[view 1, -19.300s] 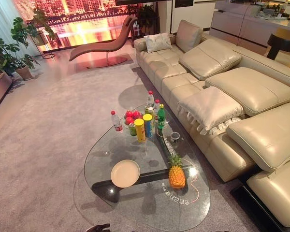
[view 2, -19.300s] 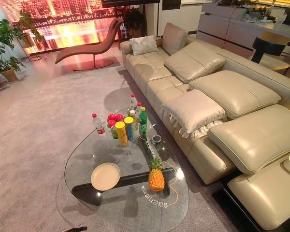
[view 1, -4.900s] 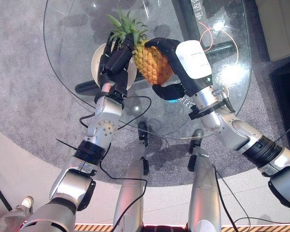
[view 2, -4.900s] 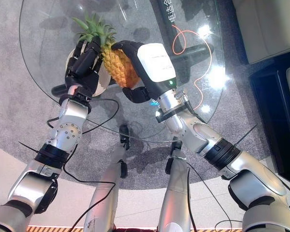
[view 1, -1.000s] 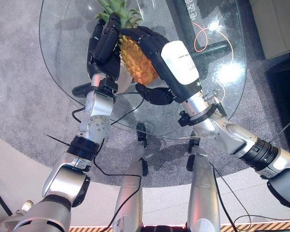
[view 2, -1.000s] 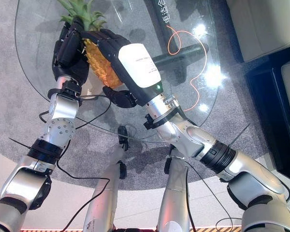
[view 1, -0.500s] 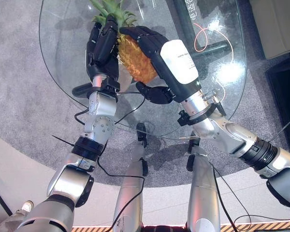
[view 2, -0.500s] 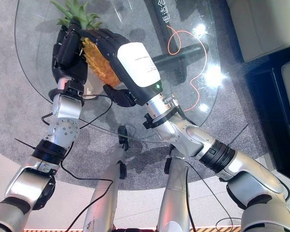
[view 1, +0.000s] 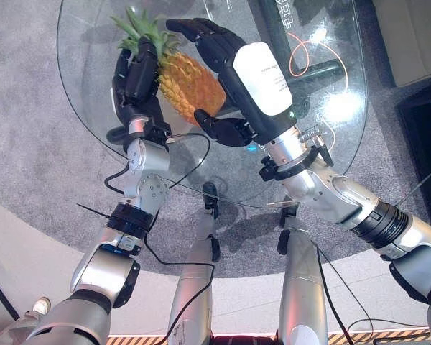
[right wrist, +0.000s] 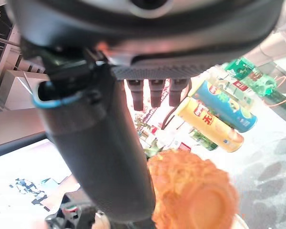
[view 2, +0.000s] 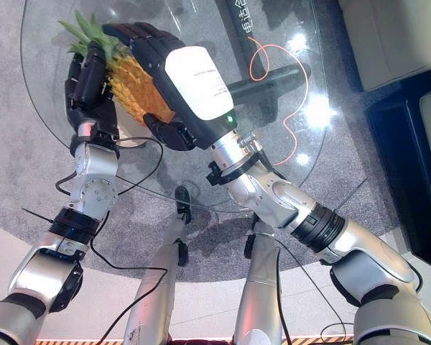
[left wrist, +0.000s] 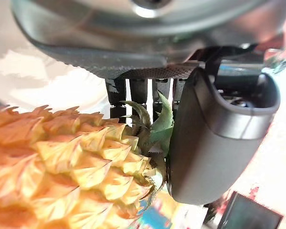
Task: Pick up the fruit to the plate
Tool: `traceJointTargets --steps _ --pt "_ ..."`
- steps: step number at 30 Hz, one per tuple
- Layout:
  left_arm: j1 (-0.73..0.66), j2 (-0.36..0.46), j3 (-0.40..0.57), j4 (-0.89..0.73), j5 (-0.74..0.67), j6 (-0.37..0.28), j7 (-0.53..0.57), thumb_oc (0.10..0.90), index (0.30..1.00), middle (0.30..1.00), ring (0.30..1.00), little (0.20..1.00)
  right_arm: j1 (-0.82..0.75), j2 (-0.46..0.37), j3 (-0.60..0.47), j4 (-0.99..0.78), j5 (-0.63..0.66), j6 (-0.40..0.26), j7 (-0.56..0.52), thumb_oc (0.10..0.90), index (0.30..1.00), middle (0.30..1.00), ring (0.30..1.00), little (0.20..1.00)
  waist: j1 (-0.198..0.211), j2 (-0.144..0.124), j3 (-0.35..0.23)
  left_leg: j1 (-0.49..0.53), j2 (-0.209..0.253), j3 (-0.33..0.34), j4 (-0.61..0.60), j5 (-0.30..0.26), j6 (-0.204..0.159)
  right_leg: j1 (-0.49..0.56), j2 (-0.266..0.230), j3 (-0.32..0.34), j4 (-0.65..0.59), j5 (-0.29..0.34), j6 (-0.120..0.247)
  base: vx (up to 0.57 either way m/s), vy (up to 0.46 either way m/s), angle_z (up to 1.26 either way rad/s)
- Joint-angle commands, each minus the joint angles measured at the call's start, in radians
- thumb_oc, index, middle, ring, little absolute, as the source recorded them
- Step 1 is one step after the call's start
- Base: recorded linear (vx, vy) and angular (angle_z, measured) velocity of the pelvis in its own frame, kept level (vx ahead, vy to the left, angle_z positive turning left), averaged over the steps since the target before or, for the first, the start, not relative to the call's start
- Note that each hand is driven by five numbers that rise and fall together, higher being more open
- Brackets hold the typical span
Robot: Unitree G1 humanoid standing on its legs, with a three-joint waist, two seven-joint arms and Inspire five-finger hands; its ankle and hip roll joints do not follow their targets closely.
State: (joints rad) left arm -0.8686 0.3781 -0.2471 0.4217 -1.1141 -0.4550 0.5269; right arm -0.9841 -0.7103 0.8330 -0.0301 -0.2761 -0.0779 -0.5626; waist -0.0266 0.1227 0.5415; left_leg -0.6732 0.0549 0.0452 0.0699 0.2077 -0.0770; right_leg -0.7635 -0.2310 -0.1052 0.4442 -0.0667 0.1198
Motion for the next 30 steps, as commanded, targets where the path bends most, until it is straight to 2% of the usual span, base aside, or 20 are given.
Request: traceJointTargets --steps 1,10,16,20,23,28,30 --pt "-0.168 0.026 0.066 -0.019 0.131 -0.172 0.051 0.100 0.300 0.300 0.300 0.200 -0.159 0.047 -0.074 -0.088 -0.049 -0.110 -0.042 0.800 0.900 0.900 0.900 0.900 0.025 -0.039 -0.021 0.034 -0.060 0.049 0.068 -0.113 0.001 0.118 0.031 -0.074 -0.253 0.113 0.003 0.00 0.000 0.00" --pt "-0.187 0.031 0.103 -0.030 0.360 -0.247 0.291 0.100 0.300 0.300 0.300 0.200 -0.144 0.053 -0.099 -0.087 -0.059 -0.084 -0.065 0.800 0.900 0.900 0.900 0.900 0.024 -0.048 -0.021 0.025 -0.056 0.048 0.070 -0.110 -0.003 0.111 0.034 -0.070 -0.250 0.112 0.002 0.00 0.000 0.00" --pt "-0.209 0.052 0.120 -0.018 0.660 -0.249 0.513 0.100 0.300 0.300 0.300 0.200 -0.107 0.054 -0.144 -0.024 -0.040 -0.012 -0.182 0.800 0.900 0.900 0.900 0.900 0.020 -0.059 -0.021 0.022 -0.051 0.048 0.069 -0.110 -0.005 0.110 0.040 -0.066 -0.251 0.111 0.000 0.00 0.000 0.00" --pt "-0.216 0.072 0.127 -0.003 0.784 -0.239 0.603 0.100 0.300 0.300 0.300 0.200 -0.064 0.052 -0.190 0.034 0.014 0.013 -0.268 0.800 0.900 0.900 0.900 0.900 0.011 -0.065 -0.021 0.019 -0.045 0.050 0.069 -0.112 -0.007 0.104 0.042 -0.058 -0.247 0.108 -0.001 0.00 0.000 0.00" --pt "-0.217 0.093 0.134 0.030 0.865 -0.242 0.659 0.100 0.300 0.300 0.300 0.200 0.004 0.062 -0.245 0.106 0.051 0.013 -0.356 0.800 0.900 0.900 0.900 0.900 0.000 -0.072 -0.021 0.022 -0.041 0.052 0.078 -0.125 -0.009 0.101 0.046 -0.051 -0.234 0.096 -0.002 -0.01 0.012 -0.01" --pt "-0.230 0.143 0.144 0.101 0.925 -0.255 0.698 0.100 0.300 0.300 0.300 0.200 0.112 0.080 -0.333 0.228 0.140 -0.034 -0.447 0.800 0.900 0.900 0.900 0.900 -0.021 -0.082 -0.021 0.012 -0.032 0.058 0.081 -0.126 -0.008 0.081 0.053 -0.039 -0.225 0.096 -0.006 0.01 0.042 -0.01" --pt "-0.229 0.167 0.145 0.140 0.949 -0.262 0.724 0.100 0.300 0.300 0.300 0.200 0.174 0.090 -0.372 0.295 0.215 -0.059 -0.478 0.800 0.900 0.900 0.900 0.900 -0.031 -0.090 -0.021 0.013 -0.026 0.062 0.087 -0.139 -0.008 0.077 0.057 -0.032 -0.214 0.083 -0.008 0.01 0.040 -0.06"
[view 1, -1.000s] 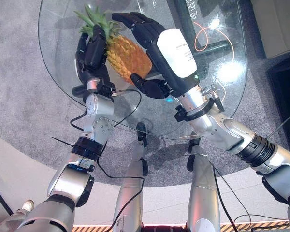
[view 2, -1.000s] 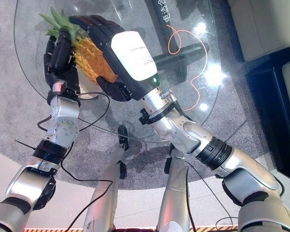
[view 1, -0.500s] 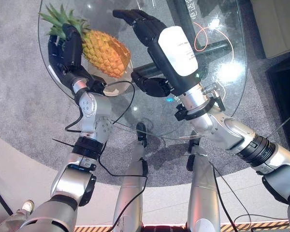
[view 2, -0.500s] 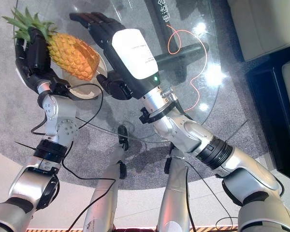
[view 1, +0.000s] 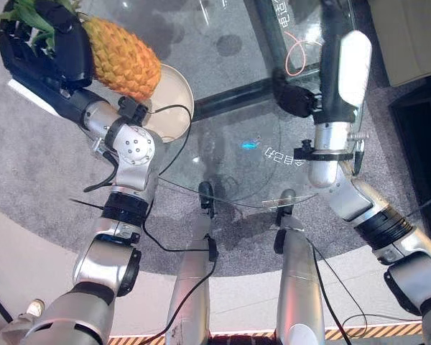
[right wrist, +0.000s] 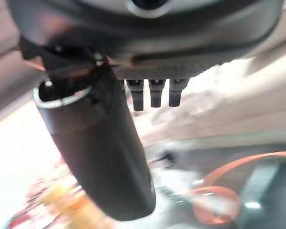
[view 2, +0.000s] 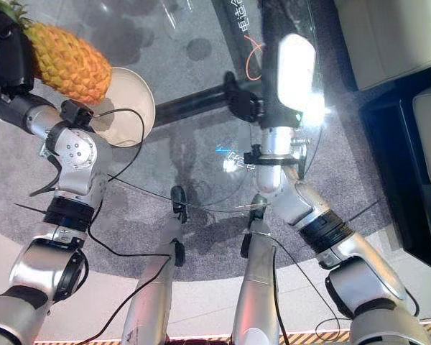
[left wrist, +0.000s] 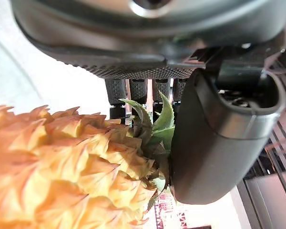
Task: Pick up the fruit to the plate
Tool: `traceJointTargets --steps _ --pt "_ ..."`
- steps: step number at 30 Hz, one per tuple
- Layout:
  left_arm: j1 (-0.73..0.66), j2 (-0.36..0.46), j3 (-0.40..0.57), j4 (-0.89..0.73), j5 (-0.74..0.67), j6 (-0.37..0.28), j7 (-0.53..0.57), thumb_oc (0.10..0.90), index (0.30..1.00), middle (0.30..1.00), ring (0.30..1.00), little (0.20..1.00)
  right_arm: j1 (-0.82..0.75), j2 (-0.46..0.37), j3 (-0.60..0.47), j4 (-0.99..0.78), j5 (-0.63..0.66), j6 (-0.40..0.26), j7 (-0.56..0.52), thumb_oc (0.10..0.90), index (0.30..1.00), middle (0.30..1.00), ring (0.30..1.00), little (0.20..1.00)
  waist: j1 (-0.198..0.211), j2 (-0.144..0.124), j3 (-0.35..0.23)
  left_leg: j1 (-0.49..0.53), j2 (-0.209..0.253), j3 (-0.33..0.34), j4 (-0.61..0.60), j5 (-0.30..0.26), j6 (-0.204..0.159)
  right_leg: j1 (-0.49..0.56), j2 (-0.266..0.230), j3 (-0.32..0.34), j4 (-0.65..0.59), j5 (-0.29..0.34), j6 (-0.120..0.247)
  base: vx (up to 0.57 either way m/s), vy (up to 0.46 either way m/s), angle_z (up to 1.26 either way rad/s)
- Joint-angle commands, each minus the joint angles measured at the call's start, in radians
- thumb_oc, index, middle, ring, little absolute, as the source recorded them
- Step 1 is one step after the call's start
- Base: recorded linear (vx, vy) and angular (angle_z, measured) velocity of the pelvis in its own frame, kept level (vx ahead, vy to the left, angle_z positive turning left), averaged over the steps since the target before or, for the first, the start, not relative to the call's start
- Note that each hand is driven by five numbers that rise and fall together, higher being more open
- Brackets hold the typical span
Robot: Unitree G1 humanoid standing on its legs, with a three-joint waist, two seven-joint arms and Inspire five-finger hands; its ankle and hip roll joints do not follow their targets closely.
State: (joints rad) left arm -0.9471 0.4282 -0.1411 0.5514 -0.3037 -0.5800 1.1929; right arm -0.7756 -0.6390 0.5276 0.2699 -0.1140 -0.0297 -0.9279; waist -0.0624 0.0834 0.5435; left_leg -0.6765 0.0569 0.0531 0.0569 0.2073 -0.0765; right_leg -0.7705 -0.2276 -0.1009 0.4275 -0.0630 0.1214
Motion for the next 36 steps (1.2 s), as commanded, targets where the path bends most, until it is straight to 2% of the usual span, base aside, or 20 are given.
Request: traceJointTargets --steps 1,3,4,6,7,9,17,25,36 --pt "-0.153 0.125 0.035 0.027 0.137 -0.146 0.059 0.100 0.300 0.300 0.300 0.200 -0.018 0.022 -0.080 0.019 0.093 -0.110 -0.116 0.800 0.900 0.900 0.900 0.900 0.002 -0.055 -0.023 0.016 -0.026 0.055 0.102 -0.142 -0.009 0.082 0.055 -0.034 -0.194 0.077 -0.010 0.03 0.036 -0.07" --pt "-0.159 0.138 0.033 0.052 0.135 -0.152 0.065 0.100 0.300 0.300 0.300 0.200 0.007 0.025 -0.098 0.065 0.139 -0.130 -0.124 0.800 0.900 0.900 0.900 0.900 -0.004 -0.058 -0.023 0.014 -0.024 0.057 0.105 -0.144 -0.009 0.077 0.059 -0.031 -0.190 0.076 -0.012 0.01 0.038 -0.03" --pt "-0.167 0.153 0.030 0.084 0.132 -0.159 0.067 0.100 0.300 0.300 0.300 0.200 0.027 0.029 -0.114 0.120 0.221 -0.144 -0.130 0.800 0.900 0.900 0.900 0.900 -0.008 -0.061 -0.023 0.014 -0.021 0.060 0.105 -0.147 -0.009 0.074 0.063 -0.027 -0.185 0.072 -0.013 0.01 0.051 -0.02" --pt "-0.195 0.182 0.013 0.149 0.118 -0.176 0.067 0.100 0.300 0.300 0.300 0.200 0.055 0.031 -0.134 0.232 0.316 -0.206 -0.122 0.800 0.900 0.900 0.900 0.900 -0.017 -0.069 -0.023 0.010 -0.015 0.062 0.109 -0.150 -0.009 0.065 0.069 -0.023 -0.177 0.070 -0.017 0.01 0.042 -0.05" --pt "-0.201 0.188 0.010 0.159 0.118 -0.174 0.067 0.100 0.300 0.300 0.300 0.200 0.059 0.030 -0.138 0.247 0.339 -0.210 -0.123 0.800 0.900 0.900 0.900 0.900 -0.018 -0.070 -0.023 0.008 -0.014 0.063 0.110 -0.151 -0.009 0.063 0.070 -0.023 -0.175 0.069 -0.017 0.01 0.032 -0.09" --pt "-0.236 0.211 -0.013 0.222 0.104 -0.178 0.066 0.100 0.300 0.300 0.300 0.200 0.085 0.036 -0.152 0.350 0.422 -0.262 -0.109 0.800 0.900 0.900 0.900 0.900 -0.026 -0.078 -0.023 0.001 -0.010 0.066 0.121 -0.154 -0.010 0.053 0.077 -0.019 -0.165 0.067 -0.021 0.01 0.024 -0.09" --pt "-0.319 0.263 -0.059 0.376 0.090 -0.168 0.046 0.100 0.300 0.300 0.300 0.200 0.124 0.061 -0.217 0.687 0.541 -0.342 0.009 0.800 0.900 0.900 0.900 0.900 -0.039 -0.092 -0.023 -0.020 0.003 0.073 0.153 -0.163 -0.009 0.035 0.092 -0.010 -0.140 0.064 -0.025 0.01 0.005 -0.04" --pt "-0.352 0.273 -0.078 0.461 0.091 -0.159 0.040 0.100 0.300 0.300 0.300 0.200 0.124 0.077 -0.230 0.835 0.532 -0.334 0.065 0.800 0.900 0.900 0.900 0.900 -0.043 -0.101 -0.023 -0.045 0.010 0.065 0.186 -0.169 -0.006 0.014 0.100 -0.002 -0.122 0.064 -0.027 0.00 0.003 -0.01" --pt "-0.372 0.282 -0.095 0.552 0.089 -0.152 -0.017 0.100 0.300 0.300 0.300 0.200 0.090 0.088 -0.221 0.902 0.547 -0.304 0.123 0.800 0.900 0.900 0.900 0.900 -0.047 -0.112 -0.023 -0.062 0.014 0.060 0.198 -0.172 -0.006 -0.001 0.111 0.007 -0.121 0.067 -0.025 0.00 0.000 0.00"
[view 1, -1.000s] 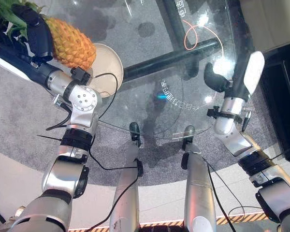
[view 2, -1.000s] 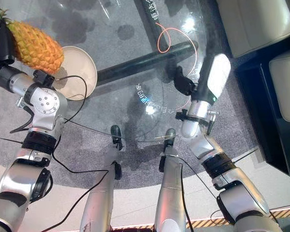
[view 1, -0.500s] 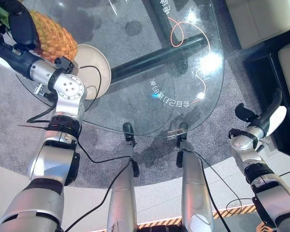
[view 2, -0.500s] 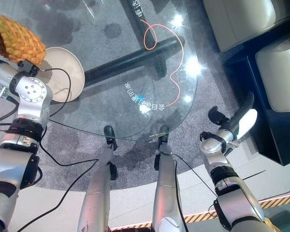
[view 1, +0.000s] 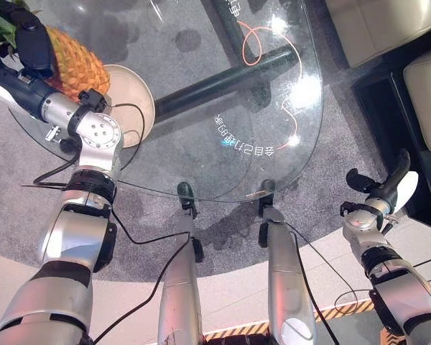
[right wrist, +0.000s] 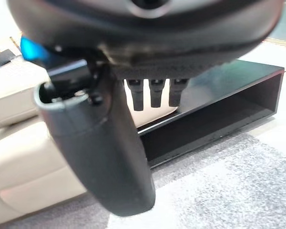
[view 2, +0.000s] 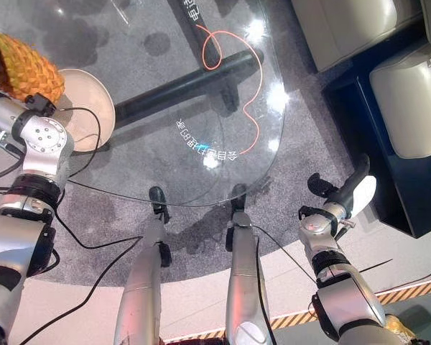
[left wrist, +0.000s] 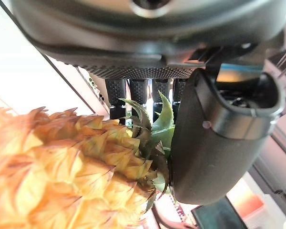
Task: Pick up the fruit to the plate
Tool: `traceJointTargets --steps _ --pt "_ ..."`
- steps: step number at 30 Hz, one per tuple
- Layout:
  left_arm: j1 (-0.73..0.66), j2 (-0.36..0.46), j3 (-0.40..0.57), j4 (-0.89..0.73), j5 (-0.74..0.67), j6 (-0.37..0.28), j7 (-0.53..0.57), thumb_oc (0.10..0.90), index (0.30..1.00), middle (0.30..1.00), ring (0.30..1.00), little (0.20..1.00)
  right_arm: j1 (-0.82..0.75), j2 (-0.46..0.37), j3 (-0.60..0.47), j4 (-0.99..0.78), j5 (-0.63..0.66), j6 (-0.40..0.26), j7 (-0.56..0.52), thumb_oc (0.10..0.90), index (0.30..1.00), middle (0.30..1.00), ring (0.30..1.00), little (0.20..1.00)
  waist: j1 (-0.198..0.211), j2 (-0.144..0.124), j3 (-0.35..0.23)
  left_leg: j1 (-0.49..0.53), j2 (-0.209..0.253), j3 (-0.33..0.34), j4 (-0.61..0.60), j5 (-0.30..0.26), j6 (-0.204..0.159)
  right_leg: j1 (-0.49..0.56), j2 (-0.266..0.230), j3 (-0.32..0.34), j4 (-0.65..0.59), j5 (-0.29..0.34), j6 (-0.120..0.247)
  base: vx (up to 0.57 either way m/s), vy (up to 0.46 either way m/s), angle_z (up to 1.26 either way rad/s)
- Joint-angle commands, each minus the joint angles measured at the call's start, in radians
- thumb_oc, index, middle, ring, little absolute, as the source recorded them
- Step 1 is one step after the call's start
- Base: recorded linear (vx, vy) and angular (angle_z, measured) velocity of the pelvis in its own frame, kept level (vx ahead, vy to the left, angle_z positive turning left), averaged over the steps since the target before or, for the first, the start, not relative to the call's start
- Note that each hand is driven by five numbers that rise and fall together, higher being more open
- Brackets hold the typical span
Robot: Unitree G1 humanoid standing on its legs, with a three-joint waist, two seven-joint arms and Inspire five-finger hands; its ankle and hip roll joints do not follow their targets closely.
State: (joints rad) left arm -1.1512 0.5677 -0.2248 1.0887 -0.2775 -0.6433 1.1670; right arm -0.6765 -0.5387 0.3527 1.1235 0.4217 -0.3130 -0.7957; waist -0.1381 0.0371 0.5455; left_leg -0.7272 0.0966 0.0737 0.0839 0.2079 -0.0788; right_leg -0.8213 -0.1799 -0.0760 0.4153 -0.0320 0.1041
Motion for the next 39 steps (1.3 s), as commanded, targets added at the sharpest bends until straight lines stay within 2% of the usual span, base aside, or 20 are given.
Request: traceJointTargets --steps 1,12,17,23,30,39 --pt "-0.169 0.143 -0.014 0.019 0.062 -0.089 0.004 0.100 0.300 0.300 0.300 0.200 -0.009 -0.011 -0.047 0.053 0.016 -0.019 0.001 0.800 0.900 0.900 0.900 0.900 0.028 -0.067 -0.026 -0.014 -0.026 0.039 0.173 -0.173 -0.003 0.048 0.064 -0.017 -0.107 0.036 -0.008 0.00 0.000 0.00" --pt "-0.166 0.148 -0.016 0.043 0.041 -0.093 0.008 0.100 0.300 0.300 0.300 0.200 -0.007 -0.003 -0.045 0.071 0.001 -0.018 0.022 0.800 0.900 0.900 0.900 0.900 0.027 -0.067 -0.026 -0.033 -0.029 0.035 0.186 -0.181 0.001 0.027 0.067 -0.007 -0.104 0.039 -0.006 0.00 0.000 0.00" --pt "-0.183 0.156 -0.012 0.054 0.077 -0.109 0.075 0.100 0.300 0.300 0.300 0.200 0.000 -0.003 -0.041 0.056 -0.007 -0.028 0.016 0.800 0.900 0.900 0.900 0.900 0.025 -0.072 -0.026 -0.042 -0.028 0.033 0.187 -0.181 0.003 0.018 0.070 -0.004 -0.102 0.038 -0.005 0.00 0.000 0.00" --pt "-0.206 0.160 -0.022 0.064 0.134 -0.077 0.134 0.100 0.300 0.300 0.300 0.200 0.000 0.009 -0.032 0.033 -0.016 -0.038 0.001 0.800 0.900 0.900 0.900 0.900 0.023 -0.079 -0.026 -0.058 -0.028 0.029 0.188 -0.182 0.004 0.001 0.076 0.001 -0.102 0.038 -0.005 0.00 0.000 0.00" --pt "-0.213 0.158 -0.025 0.081 0.122 -0.092 0.111 0.100 0.300 0.300 0.300 0.200 -0.009 0.015 -0.025 0.017 -0.027 -0.040 -0.011 0.800 0.900 0.900 0.900 0.900 0.021 -0.084 -0.026 -0.070 -0.027 0.026 0.186 -0.184 0.004 -0.012 0.079 0.005 -0.107 0.042 -0.002 0.00 0.000 0.00" --pt "-0.229 0.165 -0.030 0.109 0.117 -0.121 0.108 0.100 0.300 0.300 0.300 0.200 -0.004 0.028 -0.022 0.003 -0.022 -0.053 -0.018 0.800 0.900 0.900 0.900 0.900 0.018 -0.103 -0.026 -0.091 -0.022 0.020 0.191 -0.192 0.006 -0.025 0.086 0.005 -0.115 0.046 0.002 0.00 0.000 0.00"
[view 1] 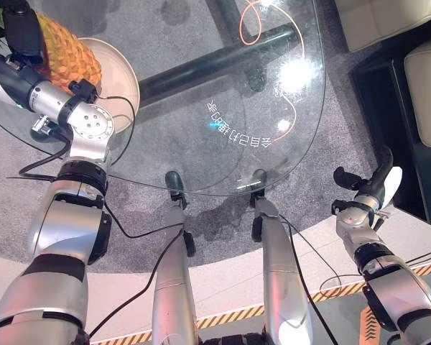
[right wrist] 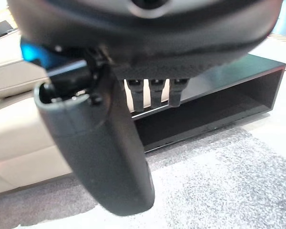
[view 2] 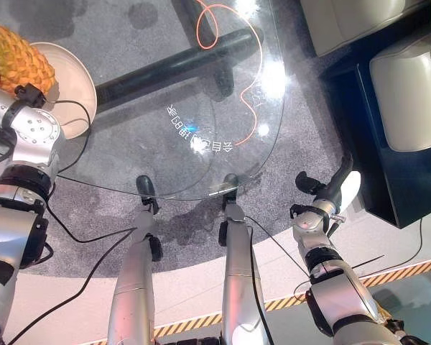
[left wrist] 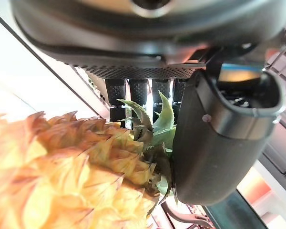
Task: Pick up the fruit to the plate
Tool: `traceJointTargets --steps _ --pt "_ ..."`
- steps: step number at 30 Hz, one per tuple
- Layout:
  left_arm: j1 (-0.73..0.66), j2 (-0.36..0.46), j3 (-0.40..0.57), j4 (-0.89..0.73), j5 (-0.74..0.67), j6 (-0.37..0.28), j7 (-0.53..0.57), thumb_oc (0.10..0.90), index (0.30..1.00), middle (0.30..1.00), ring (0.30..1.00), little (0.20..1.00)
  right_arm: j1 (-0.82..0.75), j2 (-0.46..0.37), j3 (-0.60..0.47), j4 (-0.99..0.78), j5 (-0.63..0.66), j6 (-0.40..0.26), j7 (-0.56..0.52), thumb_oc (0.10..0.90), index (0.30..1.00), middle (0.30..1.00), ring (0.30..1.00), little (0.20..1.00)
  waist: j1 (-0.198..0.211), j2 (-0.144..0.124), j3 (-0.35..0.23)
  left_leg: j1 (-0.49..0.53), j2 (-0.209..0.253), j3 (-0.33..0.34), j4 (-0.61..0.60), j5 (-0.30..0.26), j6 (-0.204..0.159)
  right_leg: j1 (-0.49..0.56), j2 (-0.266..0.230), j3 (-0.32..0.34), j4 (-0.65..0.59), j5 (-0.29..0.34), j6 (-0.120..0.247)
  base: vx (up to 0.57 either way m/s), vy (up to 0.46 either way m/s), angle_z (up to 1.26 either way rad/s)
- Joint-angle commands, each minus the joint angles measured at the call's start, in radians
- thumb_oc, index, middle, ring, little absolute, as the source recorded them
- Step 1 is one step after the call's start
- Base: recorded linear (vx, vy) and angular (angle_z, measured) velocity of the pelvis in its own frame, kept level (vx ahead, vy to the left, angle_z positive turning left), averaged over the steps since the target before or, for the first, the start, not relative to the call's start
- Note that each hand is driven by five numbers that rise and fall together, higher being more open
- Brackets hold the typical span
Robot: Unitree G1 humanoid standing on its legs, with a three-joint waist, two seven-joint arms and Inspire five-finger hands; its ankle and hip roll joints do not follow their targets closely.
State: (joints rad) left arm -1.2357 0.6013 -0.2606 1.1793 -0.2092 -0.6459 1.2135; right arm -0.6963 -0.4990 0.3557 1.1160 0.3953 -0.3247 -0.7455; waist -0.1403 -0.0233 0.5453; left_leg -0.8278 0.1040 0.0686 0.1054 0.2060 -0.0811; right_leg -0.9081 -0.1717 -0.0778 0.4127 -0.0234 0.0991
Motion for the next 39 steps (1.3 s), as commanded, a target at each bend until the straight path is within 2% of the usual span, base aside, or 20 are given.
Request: traceJointTargets --steps 1,9,20,39 --pt "-0.142 0.131 0.007 0.016 0.048 -0.125 0.065 0.100 0.300 0.300 0.300 0.200 0.018 -0.008 -0.025 0.007 0.003 -0.041 -0.072 0.800 0.900 0.900 0.900 0.900 0.020 -0.044 -0.025 0.008 -0.029 0.024 0.169 -0.190 0.008 0.061 0.078 0.007 -0.113 0.038 0.007 0.00 0.000 0.00" --pt "-0.119 0.116 0.017 -0.008 0.071 -0.154 0.081 0.100 0.300 0.300 0.300 0.200 0.015 0.005 -0.022 0.005 0.001 -0.051 -0.081 0.800 0.900 0.900 0.900 0.900 0.029 -0.042 -0.025 0.012 -0.033 0.016 0.165 -0.194 0.011 0.064 0.077 0.001 -0.114 0.038 0.010 0.00 -0.004 0.00" --pt "-0.101 0.118 0.026 -0.005 0.070 -0.163 0.060 0.100 0.300 0.300 0.300 0.200 -0.001 0.001 -0.033 0.016 0.001 -0.057 -0.081 0.800 0.900 0.900 0.900 0.900 0.034 -0.039 -0.025 0.008 -0.033 0.012 0.151 -0.182 0.010 0.059 0.074 -0.003 -0.123 0.047 0.011 0.00 0.000 0.00" --pt "-0.113 0.112 0.006 -0.001 0.061 -0.184 0.031 0.100 0.300 0.300 0.300 0.200 -0.014 -0.002 -0.026 0.017 -0.002 -0.057 -0.086 0.800 0.900 0.900 0.900 0.900 0.034 -0.041 -0.025 0.010 -0.033 0.008 0.154 -0.194 0.007 0.063 0.073 -0.004 -0.123 0.038 0.013 0.00 0.000 0.00"
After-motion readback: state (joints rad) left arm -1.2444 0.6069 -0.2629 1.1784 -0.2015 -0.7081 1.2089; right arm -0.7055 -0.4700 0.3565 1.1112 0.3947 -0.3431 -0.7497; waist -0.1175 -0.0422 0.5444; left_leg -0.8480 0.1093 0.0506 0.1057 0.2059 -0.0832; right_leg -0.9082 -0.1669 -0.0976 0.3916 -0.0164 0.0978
